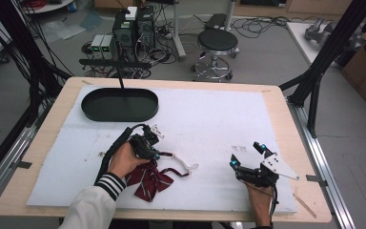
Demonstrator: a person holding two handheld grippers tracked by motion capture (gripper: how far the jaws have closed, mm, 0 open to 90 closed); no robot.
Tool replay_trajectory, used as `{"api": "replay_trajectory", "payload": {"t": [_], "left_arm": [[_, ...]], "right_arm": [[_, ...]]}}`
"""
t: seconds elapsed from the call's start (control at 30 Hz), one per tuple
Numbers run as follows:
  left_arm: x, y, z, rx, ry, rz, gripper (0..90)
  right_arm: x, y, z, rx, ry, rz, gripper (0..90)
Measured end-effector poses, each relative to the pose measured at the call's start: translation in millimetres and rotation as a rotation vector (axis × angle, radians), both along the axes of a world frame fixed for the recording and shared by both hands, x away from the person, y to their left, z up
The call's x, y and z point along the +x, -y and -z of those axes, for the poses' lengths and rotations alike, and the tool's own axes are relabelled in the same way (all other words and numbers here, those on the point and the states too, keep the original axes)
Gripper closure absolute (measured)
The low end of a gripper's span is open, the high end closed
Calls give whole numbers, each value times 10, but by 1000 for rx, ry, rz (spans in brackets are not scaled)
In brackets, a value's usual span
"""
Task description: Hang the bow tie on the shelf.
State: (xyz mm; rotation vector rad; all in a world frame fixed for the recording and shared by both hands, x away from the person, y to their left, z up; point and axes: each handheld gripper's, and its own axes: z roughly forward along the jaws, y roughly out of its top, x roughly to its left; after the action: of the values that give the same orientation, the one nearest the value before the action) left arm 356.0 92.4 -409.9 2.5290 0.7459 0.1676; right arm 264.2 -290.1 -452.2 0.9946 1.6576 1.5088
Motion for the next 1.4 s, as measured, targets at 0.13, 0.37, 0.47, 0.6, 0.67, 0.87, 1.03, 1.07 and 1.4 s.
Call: {"api": "replay_trajectory", "payload": {"t": [0.13, 0.37, 0.47, 0.6, 0.67, 0.87, 1.03, 1.07, 1.4], "left_arm": [[-12, -20, -33, -18, 25, 0, 876], [-42, -79, -132, -89, 84, -6, 876], [-47, -98, -162, -109, 96, -7, 876], [-64, -138, -225, -151, 120, -7, 878], [-66, -145, -235, -156, 123, -7, 879], [-95, -196, -305, -228, 176, -27, 879], [-117, -255, -373, -285, 217, -40, 880], [-118, -269, -387, -296, 227, -42, 882], [-160, -396, -508, -409, 272, -58, 885]], "right_arm": [[0, 0, 0, 0, 0, 0, 32], [-1, -2, 0, 1, -1, 1, 33], [-1, -2, 0, 0, -1, 1, 32], [0, -1, 0, -1, 0, 1, 32], [0, -3, -1, -1, 0, 2, 32], [-3, -5, -1, 2, -2, 1, 33], [-3, -4, 0, -1, -2, 1, 32], [-3, -6, 0, 1, -2, 3, 32], [-5, -6, 0, -1, -2, 1, 32]]}}
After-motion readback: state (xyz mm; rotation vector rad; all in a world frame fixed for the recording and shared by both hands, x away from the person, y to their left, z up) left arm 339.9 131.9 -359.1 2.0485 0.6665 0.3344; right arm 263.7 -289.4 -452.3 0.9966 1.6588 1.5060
